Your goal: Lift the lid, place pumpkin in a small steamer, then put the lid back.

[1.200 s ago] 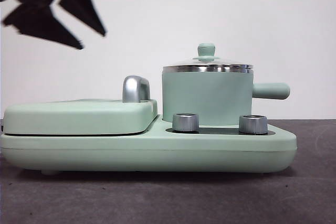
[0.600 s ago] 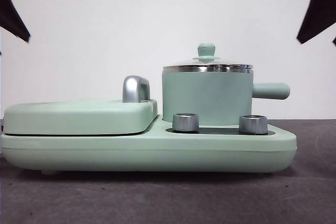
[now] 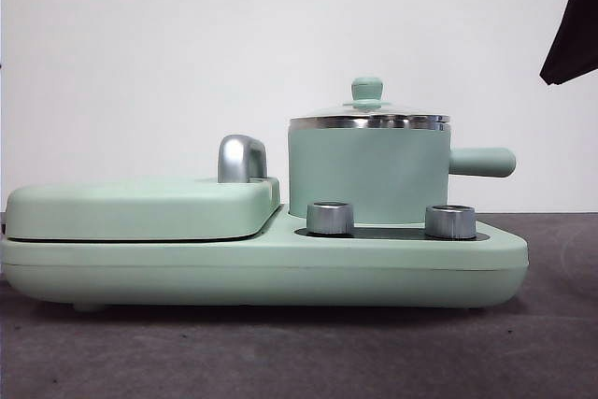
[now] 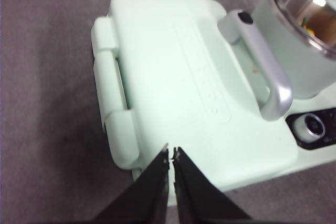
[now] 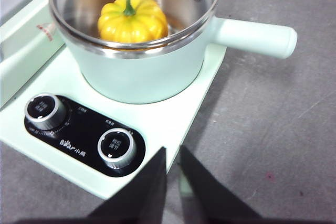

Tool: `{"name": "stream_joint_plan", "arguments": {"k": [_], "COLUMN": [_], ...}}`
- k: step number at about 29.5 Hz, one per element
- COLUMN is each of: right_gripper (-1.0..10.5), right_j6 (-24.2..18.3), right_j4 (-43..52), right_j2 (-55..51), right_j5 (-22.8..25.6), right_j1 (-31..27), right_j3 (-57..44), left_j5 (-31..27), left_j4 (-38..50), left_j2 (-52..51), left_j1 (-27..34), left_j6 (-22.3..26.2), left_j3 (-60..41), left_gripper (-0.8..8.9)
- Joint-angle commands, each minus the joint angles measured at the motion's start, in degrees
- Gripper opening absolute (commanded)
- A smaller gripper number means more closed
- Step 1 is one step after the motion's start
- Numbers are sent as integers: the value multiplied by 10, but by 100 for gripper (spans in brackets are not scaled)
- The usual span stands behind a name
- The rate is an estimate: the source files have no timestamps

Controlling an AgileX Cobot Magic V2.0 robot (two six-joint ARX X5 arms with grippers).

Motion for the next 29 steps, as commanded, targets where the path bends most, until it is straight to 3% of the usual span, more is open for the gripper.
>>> {"name": "stream_joint_plan", "arguments": {"k": [1, 10, 12, 15, 19, 23, 29], "right_gripper": [20, 20, 20, 20, 20, 20, 20], "right_j6": [-2, -2, -2, -2, -2, -2, -2], "right_j4": [11, 28, 28, 28, 28, 28, 28], "right_j2": [1, 1, 1, 1, 1, 1, 1], "right_j5": [-1, -1, -1, -1, -1, -1, -1], "right_j1": [3, 3, 3, 3, 3, 3, 3], "right_j3": [2, 2, 2, 2, 2, 2, 2], "left_j5": [1, 1, -2, -7, -8, -9, -87], "left_j4": [0, -2, 1, 87, 202, 208, 209], "left_j2": [-4, -7, -25, -80, -200, -312, -364], "left_j1": [-2, -2, 1, 26, 56, 78, 103], "left_j6": [3, 5, 56, 101, 105, 105, 90], "left_j3": [3, 3, -4, -73, -211, -295, -348], "left_gripper": [7, 7, 7, 7, 7, 7, 7]}}
